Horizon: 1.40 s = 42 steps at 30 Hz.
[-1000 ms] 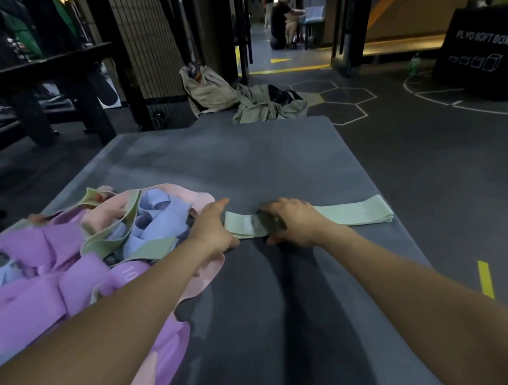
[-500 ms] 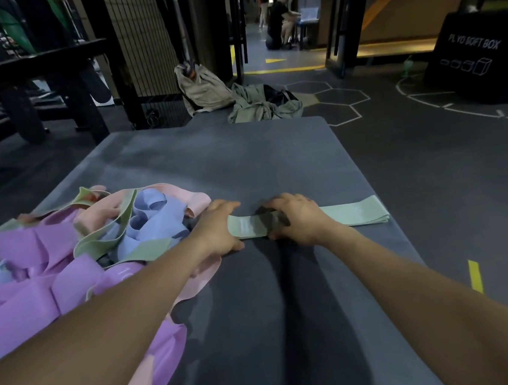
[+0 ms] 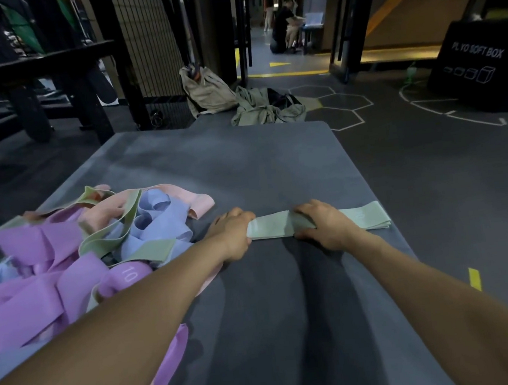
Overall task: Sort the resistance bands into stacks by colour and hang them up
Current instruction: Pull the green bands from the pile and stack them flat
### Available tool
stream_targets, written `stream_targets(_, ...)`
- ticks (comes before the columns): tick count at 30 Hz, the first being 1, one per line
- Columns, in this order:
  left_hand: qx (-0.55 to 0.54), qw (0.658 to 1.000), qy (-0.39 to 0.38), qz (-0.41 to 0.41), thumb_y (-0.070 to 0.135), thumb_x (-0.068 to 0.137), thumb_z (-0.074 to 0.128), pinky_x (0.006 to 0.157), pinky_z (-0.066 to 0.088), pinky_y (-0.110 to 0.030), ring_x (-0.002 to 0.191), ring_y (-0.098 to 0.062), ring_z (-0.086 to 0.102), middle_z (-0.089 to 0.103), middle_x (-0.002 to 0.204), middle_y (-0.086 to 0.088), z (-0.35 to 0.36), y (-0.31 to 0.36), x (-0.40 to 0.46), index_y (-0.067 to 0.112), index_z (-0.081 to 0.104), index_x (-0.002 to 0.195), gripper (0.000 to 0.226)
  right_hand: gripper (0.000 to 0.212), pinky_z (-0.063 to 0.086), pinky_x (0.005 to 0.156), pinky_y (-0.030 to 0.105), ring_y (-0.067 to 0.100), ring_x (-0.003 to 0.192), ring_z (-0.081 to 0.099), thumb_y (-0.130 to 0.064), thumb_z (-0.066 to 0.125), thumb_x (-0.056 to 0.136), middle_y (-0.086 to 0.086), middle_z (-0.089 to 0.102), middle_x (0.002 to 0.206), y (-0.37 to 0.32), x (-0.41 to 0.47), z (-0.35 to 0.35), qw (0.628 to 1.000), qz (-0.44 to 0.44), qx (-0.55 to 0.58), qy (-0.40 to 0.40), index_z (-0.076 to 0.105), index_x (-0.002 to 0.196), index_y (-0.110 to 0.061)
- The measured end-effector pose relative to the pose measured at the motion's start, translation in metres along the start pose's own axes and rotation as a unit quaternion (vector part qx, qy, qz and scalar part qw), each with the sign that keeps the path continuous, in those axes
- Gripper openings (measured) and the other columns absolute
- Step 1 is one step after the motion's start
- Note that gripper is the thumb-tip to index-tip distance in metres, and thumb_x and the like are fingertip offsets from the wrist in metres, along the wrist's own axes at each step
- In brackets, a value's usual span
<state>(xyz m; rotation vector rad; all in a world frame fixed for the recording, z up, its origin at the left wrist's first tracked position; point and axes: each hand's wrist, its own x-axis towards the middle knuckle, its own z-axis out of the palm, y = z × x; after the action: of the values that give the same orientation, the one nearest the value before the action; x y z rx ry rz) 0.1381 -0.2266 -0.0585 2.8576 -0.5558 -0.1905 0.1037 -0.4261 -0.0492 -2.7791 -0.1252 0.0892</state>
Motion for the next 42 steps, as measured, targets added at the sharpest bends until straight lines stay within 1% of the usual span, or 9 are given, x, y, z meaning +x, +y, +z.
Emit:
stream_targets(6,-0.025,0.999,0.044,0.016,0.021,0.093,0.053,0.110,0.028,-0.032,0.133,-0.024,0.036,0.032,0.148,0.001,-0.011,-0.001,-0.020,0.021,0.032,0.143,0.055,0.057,0.035,0.105,0.038,0.030,0.124,0.042,-0.029,0.066,0.085,0.011,0.047,0.133,-0.027,-0.010,-0.008,1.000,-0.005,0.014,0.027,0.044,0.136,-0.015)
stream_targets(17,-0.082,0.980,0.181,-0.014,0.010,0.086,0.056,0.101,0.038,-0.036,0.121,-0.027,0.047,0.052,0.129,-0.007,-0.080,-0.063,-0.127,0.014,0.054,0.125,0.039,0.041,0.034,0.092,0.024,0.030,0.118,0.051,-0.017,0.063,0.087,0.015,0.054,0.126,-0.165,-0.036,-0.005,0.993,-0.089,0.077,0.032,0.056,0.126,-0.008)
stream_targets(22,-0.107,0.972,0.197,-0.070,0.005,0.083,0.058,0.098,0.041,-0.039,0.117,-0.032,0.051,0.054,0.127,-0.011,-0.094,-0.118,-0.175,0.010,0.058,0.121,0.039,0.055,0.031,0.099,0.028,0.030,0.127,0.044,-0.026,0.066,0.086,0.011,0.048,0.138,-0.226,-0.039,0.012,0.990,-0.119,0.071,-0.019,0.047,0.135,-0.010)
stream_targets(26,-0.121,0.970,0.189,-0.091,0.001,0.081,0.058,0.092,0.045,-0.038,0.108,-0.033,0.057,0.062,0.116,-0.016,-0.097,-0.140,-0.197,0.006,0.061,0.117,0.036,0.050,0.037,0.099,0.031,0.032,0.125,0.044,-0.004,0.055,0.084,0.013,0.051,0.135,-0.256,-0.032,0.032,0.993,-0.108,0.035,-0.029,0.048,0.134,-0.007)
stream_targets(30,-0.140,0.969,0.176,-0.097,0.004,0.082,0.056,0.090,0.048,-0.038,0.103,-0.031,0.059,0.062,0.113,-0.011,-0.093,-0.149,-0.203,0.011,0.064,0.108,0.028,0.013,0.042,0.079,0.023,0.029,0.103,0.056,-0.005,0.051,0.086,0.009,0.058,0.098,-0.261,-0.025,0.039,0.996,-0.024,-0.067,-0.051,0.058,0.095,-0.011)
stream_targets(33,-0.152,0.967,0.176,-0.101,0.006,0.084,0.057,0.092,0.047,-0.034,0.103,-0.028,0.058,0.061,0.113,-0.009,-0.093,-0.150,-0.200,0.013,0.063,0.109,0.027,0.017,0.039,0.070,0.028,0.033,0.098,0.057,-0.007,0.046,0.088,0.011,0.061,0.099,-0.260,-0.023,0.033,0.999,-0.019,-0.018,0.022,0.062,0.094,-0.011)
stream_targets(38,-0.204,0.953,0.208,-0.083,0.010,0.081,0.066,0.094,0.042,-0.032,0.110,-0.028,0.054,0.057,0.119,-0.011,-0.114,-0.135,-0.193,0.009,0.057,0.121,0.041,0.018,0.037,0.063,0.030,0.030,0.086,0.059,-0.017,0.052,0.092,0.009,0.060,0.086,-0.284,-0.039,-0.008,0.981,-0.144,0.053,0.118,0.067,0.087,-0.008)
stream_targets(40,-0.229,0.947,0.215,-0.061,0.015,0.077,0.072,0.090,0.045,-0.034,0.104,-0.027,0.056,0.058,0.110,-0.006,-0.127,-0.125,-0.189,0.011,0.059,0.110,0.036,0.021,0.039,0.061,0.031,0.027,0.073,0.058,-0.020,0.057,0.092,0.006,0.056,0.075,-0.293,-0.045,-0.027,0.969,-0.175,0.102,0.141,0.067,0.082,-0.005)
stream_targets(42,-0.243,0.940,0.232,-0.053,0.013,0.080,0.069,0.077,0.040,-0.026,0.092,-0.021,0.055,0.056,0.096,-0.001,-0.139,-0.115,-0.192,0.010,0.057,0.096,0.021,0.019,0.039,0.060,0.032,0.024,0.068,0.056,-0.018,0.060,0.089,0.008,0.059,0.070,-0.297,-0.052,-0.045,0.953,-0.187,0.155,0.183,0.067,0.080,-0.003)
